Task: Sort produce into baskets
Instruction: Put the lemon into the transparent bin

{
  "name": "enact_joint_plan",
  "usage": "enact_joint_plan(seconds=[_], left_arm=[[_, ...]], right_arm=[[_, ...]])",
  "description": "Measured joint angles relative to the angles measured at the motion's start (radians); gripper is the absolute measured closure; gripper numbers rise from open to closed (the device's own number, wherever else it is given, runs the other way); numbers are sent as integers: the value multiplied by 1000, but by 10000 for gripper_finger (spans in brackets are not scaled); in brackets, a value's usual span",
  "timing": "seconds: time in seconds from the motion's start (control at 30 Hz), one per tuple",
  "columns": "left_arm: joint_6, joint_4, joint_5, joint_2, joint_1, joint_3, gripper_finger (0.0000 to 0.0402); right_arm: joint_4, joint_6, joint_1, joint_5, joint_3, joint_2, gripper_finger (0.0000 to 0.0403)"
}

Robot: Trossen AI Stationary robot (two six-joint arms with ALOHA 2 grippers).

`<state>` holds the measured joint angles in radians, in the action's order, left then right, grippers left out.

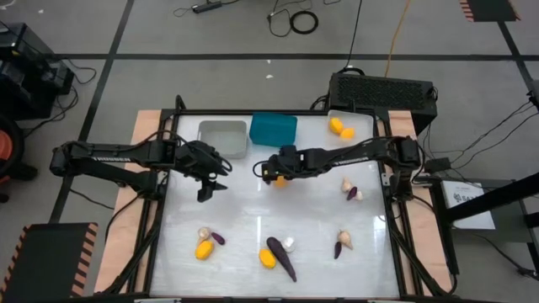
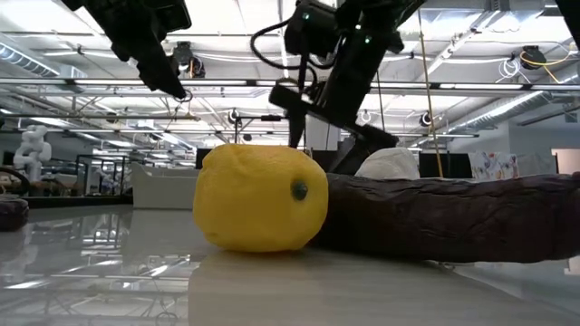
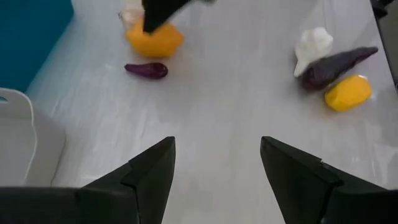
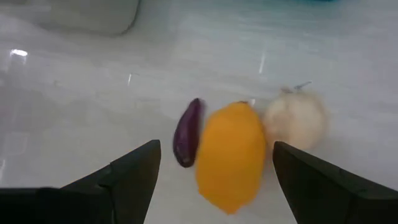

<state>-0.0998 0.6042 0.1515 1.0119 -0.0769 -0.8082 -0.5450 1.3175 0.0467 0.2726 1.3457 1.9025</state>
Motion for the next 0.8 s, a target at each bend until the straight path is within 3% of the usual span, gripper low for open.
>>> enact_joint_plan(seconds=[0.6, 0.8], left_arm=[[-105, -23, -62, 0, 0, 0, 157], [-131, -22, -90, 0, 0, 0, 157]], right_arm=[[-7, -27, 7, -18, 0, 76, 103], [-12, -70, 11, -37, 0, 76, 146]])
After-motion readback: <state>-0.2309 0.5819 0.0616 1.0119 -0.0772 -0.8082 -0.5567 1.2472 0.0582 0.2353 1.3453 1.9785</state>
